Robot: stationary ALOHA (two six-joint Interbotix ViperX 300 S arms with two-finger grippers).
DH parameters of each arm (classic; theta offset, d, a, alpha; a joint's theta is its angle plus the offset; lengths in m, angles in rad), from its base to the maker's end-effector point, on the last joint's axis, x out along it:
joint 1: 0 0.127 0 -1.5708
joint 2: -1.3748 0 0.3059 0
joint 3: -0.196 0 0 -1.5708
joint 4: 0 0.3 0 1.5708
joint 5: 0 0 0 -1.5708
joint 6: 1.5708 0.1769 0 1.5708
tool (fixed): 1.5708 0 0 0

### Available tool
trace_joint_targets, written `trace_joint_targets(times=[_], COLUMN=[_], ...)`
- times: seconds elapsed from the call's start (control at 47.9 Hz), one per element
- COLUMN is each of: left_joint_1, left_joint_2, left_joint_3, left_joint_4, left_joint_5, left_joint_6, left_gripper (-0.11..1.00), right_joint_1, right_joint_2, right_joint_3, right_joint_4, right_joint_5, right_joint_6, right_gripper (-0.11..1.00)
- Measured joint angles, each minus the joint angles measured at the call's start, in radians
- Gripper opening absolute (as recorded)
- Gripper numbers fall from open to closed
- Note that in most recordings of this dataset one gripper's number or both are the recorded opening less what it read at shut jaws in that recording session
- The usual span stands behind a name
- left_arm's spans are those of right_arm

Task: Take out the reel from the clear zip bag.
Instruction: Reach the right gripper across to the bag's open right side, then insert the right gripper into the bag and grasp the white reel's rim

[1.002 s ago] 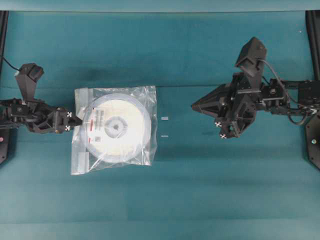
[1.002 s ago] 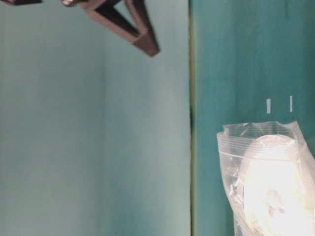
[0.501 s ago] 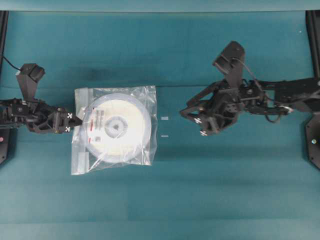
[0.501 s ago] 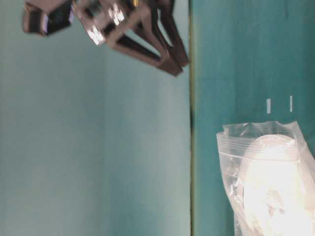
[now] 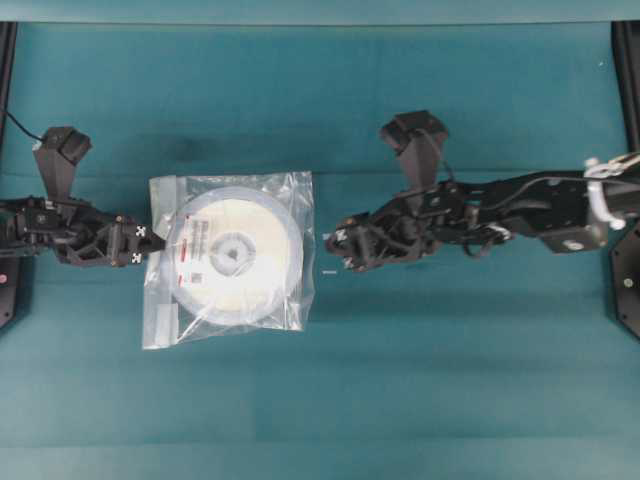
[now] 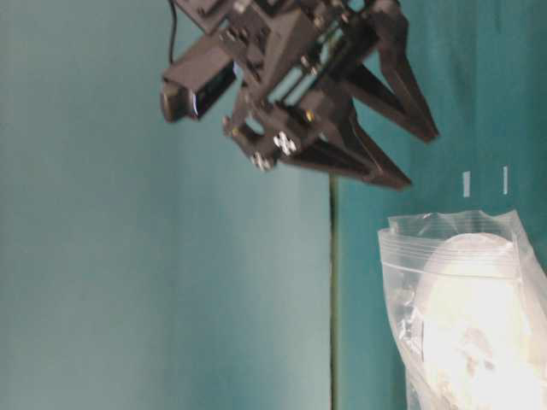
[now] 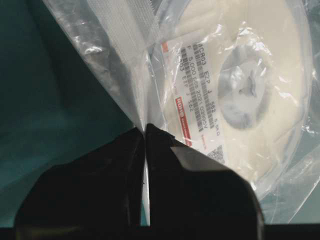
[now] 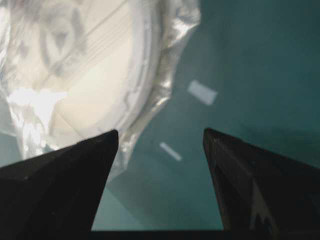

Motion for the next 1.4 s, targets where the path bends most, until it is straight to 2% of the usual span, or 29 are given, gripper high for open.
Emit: trace_joint_targets(times=[0.418,0.961,1.399], left_joint_1=[0.002,0.002,0.0], left_joint_2=[0.0,0.0,0.0], left_joint_3=[-0.005,-0.008,-0.009], left_joint_4=[-0.002,0.0,0.0], left_joint_5=[0.009,0.029,0.029], left_joint_6=[0.0,0.0,0.0], left_gripper=[0.01,0.01,0.01], right_joint_1=[0.011,0.011,0.012], right_joint_2=[0.086,0.176,0.204], right_joint_3=[-0.103,-0.17,-0.181], right_joint_4=[0.002,0.003,0.012], right_joint_5=[-0.002,-0.02,-0.04], right_joint_6=[0.026,0.028,0.029], right_gripper=[0.84,0.84,0.84])
